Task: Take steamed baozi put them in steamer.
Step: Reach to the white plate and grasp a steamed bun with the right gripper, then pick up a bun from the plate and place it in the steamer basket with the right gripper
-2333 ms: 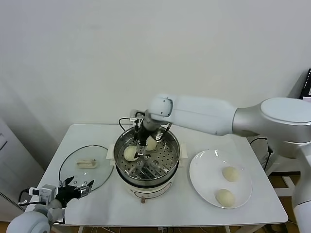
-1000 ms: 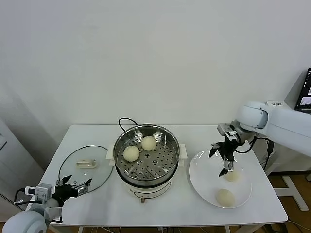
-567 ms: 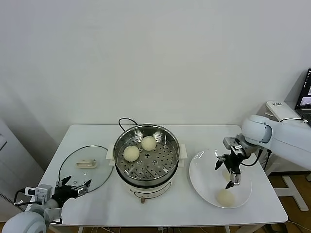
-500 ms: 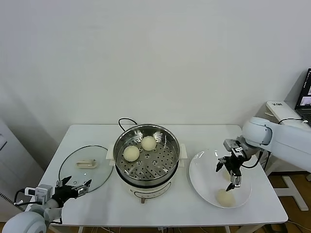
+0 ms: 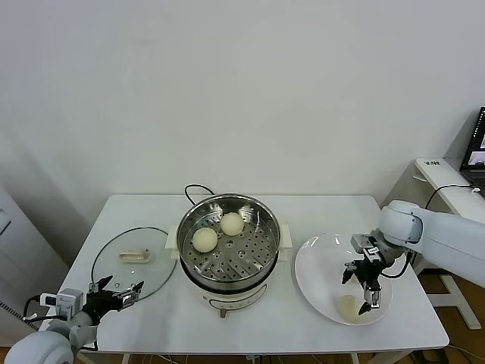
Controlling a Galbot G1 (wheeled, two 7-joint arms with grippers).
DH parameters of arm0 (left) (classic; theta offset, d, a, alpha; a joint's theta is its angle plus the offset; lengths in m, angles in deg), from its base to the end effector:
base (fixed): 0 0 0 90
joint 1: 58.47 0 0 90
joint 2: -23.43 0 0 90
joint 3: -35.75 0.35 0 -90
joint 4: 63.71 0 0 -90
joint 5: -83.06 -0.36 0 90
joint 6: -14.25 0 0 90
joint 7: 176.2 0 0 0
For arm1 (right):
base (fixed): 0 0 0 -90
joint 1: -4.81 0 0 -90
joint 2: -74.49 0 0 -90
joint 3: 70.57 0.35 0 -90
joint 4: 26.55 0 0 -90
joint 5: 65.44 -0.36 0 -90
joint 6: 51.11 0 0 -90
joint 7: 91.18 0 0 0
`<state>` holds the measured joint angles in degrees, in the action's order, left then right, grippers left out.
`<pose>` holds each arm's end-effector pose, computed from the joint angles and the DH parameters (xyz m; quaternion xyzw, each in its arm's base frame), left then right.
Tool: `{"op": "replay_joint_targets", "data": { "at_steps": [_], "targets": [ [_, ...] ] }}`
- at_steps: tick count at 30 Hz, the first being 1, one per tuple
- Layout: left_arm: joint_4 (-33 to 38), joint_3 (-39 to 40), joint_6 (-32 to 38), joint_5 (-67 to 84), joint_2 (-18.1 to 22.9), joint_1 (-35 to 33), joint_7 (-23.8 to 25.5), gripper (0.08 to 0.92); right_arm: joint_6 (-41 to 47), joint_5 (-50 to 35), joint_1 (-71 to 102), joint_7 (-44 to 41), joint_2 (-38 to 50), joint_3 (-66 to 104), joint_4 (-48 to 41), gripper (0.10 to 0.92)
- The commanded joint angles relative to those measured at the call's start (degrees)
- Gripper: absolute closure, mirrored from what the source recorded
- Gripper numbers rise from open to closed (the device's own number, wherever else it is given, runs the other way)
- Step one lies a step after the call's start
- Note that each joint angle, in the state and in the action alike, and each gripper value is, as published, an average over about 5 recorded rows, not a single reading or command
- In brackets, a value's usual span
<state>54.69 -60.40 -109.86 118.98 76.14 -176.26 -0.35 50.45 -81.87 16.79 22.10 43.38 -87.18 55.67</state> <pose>0.2218 0.1353 -0.2544 -0.0684 -0.9502 -0.0414 0.3012 0.4666 -0.1648 -0.2032 0.6074 -0.4787 0.4380 0.4584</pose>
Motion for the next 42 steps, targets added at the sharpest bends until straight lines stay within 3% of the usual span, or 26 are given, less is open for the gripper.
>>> {"op": "replay_joint_targets", "data": {
  "at_steps": [1,11,27,36,42],
  "targets": [
    [0.05,0.05,-0.05,-0.07,0.02,-0.01,-0.02,0.177,-0.06,2.57,5.60,-0.07,0.10,2.83,-0.96,0.203],
    [0.16,0.34,-0.13,-0.21,0.01,0.03,-0.03,0.177,0.63,3.36,9.60,0.79,-0.53,7.42,-2.71,0.224],
    [0.32,0.49,-0.35,-0.20,0.07,0.35,-0.17,0.177,1.83,2.26,9.23,-0.25,-0.59,7.51,-2.96,0.544],
    [0.26,0.73,-0.50,-0.17,-0.02,0.56,-0.21,0.177,0.84,-0.03,-1.55,-1.64,-0.38,3.96,-2.80,0.567],
    [-0.01,1.09,-0.47,-0.14,-0.20,0.97,-0.20,0.177,-3.12,-0.95,-13.12,-3.69,-4.99,2.46,-6.39,0.566]
  ]
}}
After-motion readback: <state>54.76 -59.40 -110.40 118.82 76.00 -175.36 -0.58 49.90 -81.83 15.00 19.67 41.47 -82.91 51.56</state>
